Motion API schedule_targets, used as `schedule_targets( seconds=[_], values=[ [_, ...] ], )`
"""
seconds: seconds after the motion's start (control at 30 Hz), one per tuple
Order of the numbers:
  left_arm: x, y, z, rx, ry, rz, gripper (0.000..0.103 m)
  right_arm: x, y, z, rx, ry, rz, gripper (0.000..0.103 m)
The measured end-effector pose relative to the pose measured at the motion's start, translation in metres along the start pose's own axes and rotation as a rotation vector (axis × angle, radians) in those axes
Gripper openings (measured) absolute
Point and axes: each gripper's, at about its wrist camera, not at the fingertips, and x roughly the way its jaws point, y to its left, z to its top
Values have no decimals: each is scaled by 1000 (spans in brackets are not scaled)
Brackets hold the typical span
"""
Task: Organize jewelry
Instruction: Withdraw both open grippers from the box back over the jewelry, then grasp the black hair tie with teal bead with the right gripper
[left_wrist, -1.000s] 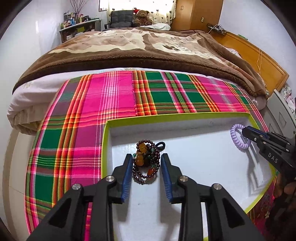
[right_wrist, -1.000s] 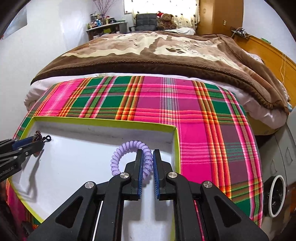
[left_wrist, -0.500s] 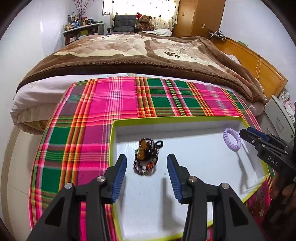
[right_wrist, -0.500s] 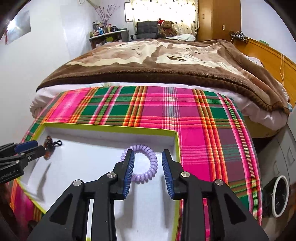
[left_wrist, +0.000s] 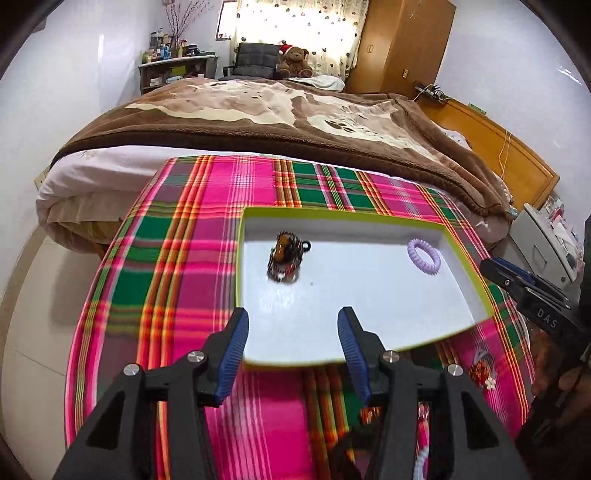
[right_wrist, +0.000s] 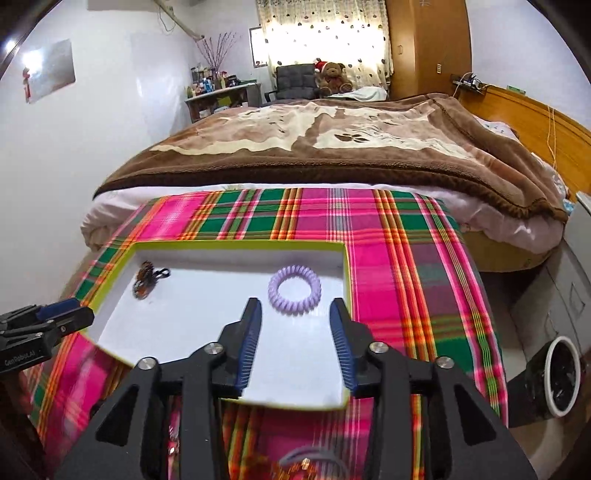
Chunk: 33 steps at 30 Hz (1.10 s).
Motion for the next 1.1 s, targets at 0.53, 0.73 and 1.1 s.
schedule_targets(
  seconds=[0.53,0.73,1.1],
  values=[
    [-40,-5,-50,-13,-36,-50,55,-55,1,-58,46,-5,32,41],
    [-49,-6,-68,-30,-42,-80,55,-70,3,-86,63,23,57,41],
    [-64,6,-90,-63,-55,-71,55,-62,21,-129,39,109,65,41]
  ],
)
